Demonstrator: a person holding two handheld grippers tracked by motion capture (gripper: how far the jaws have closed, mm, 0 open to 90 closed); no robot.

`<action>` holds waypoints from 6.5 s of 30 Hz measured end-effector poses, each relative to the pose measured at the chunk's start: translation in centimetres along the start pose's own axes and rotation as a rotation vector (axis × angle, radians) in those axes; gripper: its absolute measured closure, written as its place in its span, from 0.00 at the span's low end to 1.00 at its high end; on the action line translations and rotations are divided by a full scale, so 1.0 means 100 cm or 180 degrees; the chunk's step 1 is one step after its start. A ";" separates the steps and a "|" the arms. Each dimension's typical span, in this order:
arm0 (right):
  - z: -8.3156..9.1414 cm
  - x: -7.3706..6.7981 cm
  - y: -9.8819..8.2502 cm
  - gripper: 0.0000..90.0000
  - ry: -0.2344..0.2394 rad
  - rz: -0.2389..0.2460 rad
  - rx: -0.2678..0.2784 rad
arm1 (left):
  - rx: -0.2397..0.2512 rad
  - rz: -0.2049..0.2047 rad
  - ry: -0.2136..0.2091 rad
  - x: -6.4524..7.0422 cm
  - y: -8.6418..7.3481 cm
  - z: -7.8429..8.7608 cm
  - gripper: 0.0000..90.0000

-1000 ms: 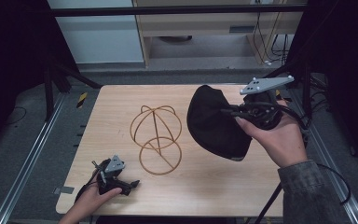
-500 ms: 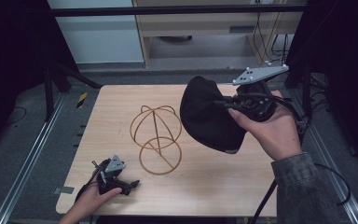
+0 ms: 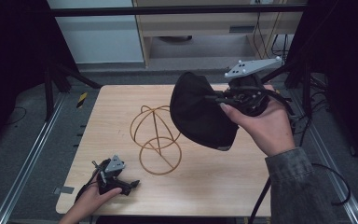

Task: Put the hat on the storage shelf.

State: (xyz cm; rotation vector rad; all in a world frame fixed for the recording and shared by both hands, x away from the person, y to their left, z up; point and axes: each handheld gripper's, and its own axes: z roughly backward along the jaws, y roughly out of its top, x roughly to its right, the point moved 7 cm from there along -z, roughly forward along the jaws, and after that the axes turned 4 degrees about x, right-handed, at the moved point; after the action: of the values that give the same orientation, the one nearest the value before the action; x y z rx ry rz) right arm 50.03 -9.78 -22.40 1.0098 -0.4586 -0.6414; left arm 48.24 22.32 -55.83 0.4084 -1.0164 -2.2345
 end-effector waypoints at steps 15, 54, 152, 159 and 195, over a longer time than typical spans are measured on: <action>-0.021 -0.014 0.019 0.87 0.0117 0.0066 0.0009 | -0.0004 -0.0006 0.0000 0.000 0.000 0.000 0.00; -0.064 -0.052 0.047 0.87 0.0386 0.0208 -0.0044 | -0.0003 -0.0006 0.0002 0.000 0.000 0.000 0.00; -0.133 -0.074 0.026 0.71 0.0595 0.0206 -0.0473 | -0.0001 -0.0006 -0.0005 0.000 0.000 0.000 0.00; -0.104 -0.051 0.007 0.48 0.0331 0.0019 -0.0236 | 0.0000 -0.0006 -0.0002 0.000 0.000 0.000 0.00; -0.132 -0.012 -0.294 0.10 -0.0390 -0.0686 -0.0756 | -0.0015 0.0012 0.0046 -0.015 -0.003 0.003 0.00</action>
State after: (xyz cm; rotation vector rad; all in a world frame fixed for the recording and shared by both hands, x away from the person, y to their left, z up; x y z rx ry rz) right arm 49.25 -11.73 -54.58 0.8023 -0.3727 -0.9325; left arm 49.08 23.62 -55.81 0.4198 -1.0034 -2.2272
